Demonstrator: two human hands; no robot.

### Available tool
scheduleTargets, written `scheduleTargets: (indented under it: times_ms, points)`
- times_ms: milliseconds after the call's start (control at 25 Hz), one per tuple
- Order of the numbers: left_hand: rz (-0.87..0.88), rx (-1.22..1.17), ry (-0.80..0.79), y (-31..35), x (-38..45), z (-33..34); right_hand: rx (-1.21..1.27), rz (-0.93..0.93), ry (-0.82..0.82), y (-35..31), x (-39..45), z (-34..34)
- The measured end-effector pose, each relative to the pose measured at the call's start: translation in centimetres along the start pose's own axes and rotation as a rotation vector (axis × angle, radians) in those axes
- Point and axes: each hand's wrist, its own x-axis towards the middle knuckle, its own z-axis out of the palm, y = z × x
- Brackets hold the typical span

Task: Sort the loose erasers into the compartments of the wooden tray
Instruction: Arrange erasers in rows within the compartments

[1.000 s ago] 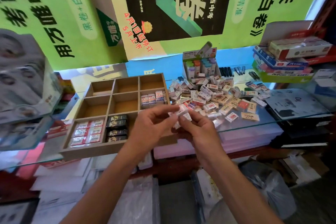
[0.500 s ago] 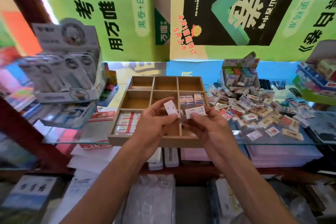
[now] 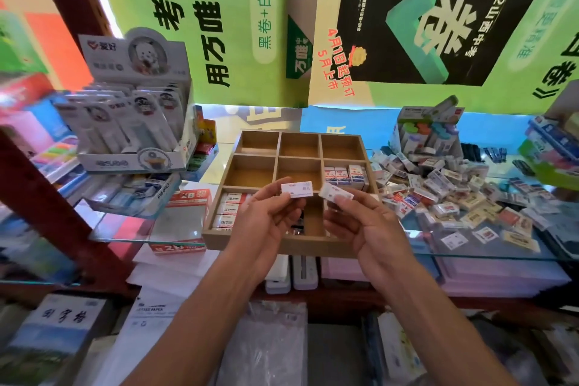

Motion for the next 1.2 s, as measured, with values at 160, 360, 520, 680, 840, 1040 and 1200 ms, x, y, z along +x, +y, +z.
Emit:
scheduleTargets:
  times_ms: [160, 360, 520, 680, 840, 1040, 1200]
  points:
    - [0.185, 0.273, 0.124, 0.5, 1.2, -1.2, -0.248, -0.069, 0.03, 0.1, 1.1, -0.2]
    - [0.444, 0.823, 0.269, 2.4, 4.3, -4.0, -0.81, -0.284, 0.001, -2.2, 6.0, 1.9]
    - [0.455, 0.856, 0.275, 2.2, 5.0, -4.6, -1.501, -0.441, -0.185, -1.2, 12.0, 5.8]
    - [0.461, 0.795, 0.282, 1.8, 4.8, -5.2, -1.694, -0.543, -0.277, 1.0, 15.0, 7.0]
    - [0.464, 0.808, 0.273, 1.7, 5.2, -5.4, -1.767, -0.754, -0.262, 1.4, 15.5, 6.5]
    - [0.463, 0.797, 0.271, 1.6, 5.2, -5.5, -1.833, -0.753, -0.199, 1.7, 16.1, 7.1]
    - [0.467, 0.794, 0.269, 1.6, 5.3, -5.5, -1.838, -0.741, -0.16, 1.7, 16.0, 6.9]
